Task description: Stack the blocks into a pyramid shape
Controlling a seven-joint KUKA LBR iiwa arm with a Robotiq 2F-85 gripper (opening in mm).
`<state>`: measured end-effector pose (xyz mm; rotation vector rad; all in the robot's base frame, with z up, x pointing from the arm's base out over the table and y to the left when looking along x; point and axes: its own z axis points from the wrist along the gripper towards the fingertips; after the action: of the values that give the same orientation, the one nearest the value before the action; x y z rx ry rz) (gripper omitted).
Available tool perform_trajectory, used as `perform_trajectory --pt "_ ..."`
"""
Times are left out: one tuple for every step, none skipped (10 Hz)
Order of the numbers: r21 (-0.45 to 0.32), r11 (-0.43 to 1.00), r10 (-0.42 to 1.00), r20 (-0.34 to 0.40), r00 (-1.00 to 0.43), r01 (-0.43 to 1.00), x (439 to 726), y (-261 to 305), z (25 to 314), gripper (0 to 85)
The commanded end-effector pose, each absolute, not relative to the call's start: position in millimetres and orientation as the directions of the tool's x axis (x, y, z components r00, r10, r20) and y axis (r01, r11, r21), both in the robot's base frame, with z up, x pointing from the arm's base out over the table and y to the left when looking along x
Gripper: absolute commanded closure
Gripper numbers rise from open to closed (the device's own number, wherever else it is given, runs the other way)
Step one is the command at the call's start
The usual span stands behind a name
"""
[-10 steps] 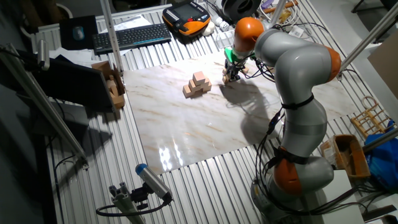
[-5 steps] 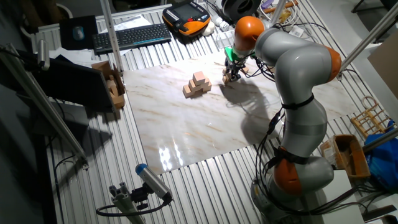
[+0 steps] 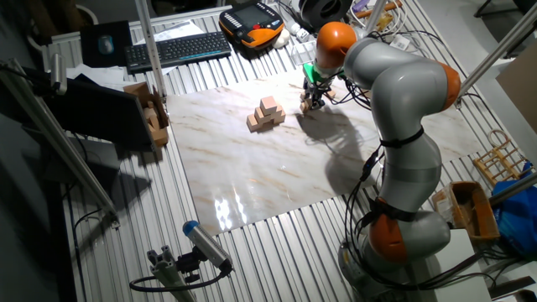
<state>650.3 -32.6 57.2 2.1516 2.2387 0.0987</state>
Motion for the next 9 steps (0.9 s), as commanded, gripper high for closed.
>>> perform_trajectory --pt "0.07 0.039 0.999 0.019 -0.04 0.997 650.4 -32.3 57.3 34.0" --pt "0.072 0.036 0.999 0.019 -0.037 0.997 650.9 -32.0 57.5 34.0" --pt "0.075 0.036 0.999 0.019 -0.037 0.997 651.0 -32.0 57.6 34.0" --pt "0.075 0.034 0.999 0.019 -0.036 0.997 651.1 -31.8 57.8 34.0" --pt "0.073 0.033 0.999 0.019 -0.034 0.997 651.2 -31.8 57.8 34.0" --pt "0.072 0.033 0.999 0.021 -0.034 0.997 651.4 -31.8 57.8 34.0" --pt "0.07 0.033 0.999 0.021 -0.034 0.997 651.8 -31.8 58.1 34.0" --pt "0.07 0.033 0.999 0.021 -0.034 0.997 652.4 -31.5 58.6 34.0" --pt "0.07 0.033 0.999 0.021 -0.034 0.997 653.2 -30.9 59.0 34.0"
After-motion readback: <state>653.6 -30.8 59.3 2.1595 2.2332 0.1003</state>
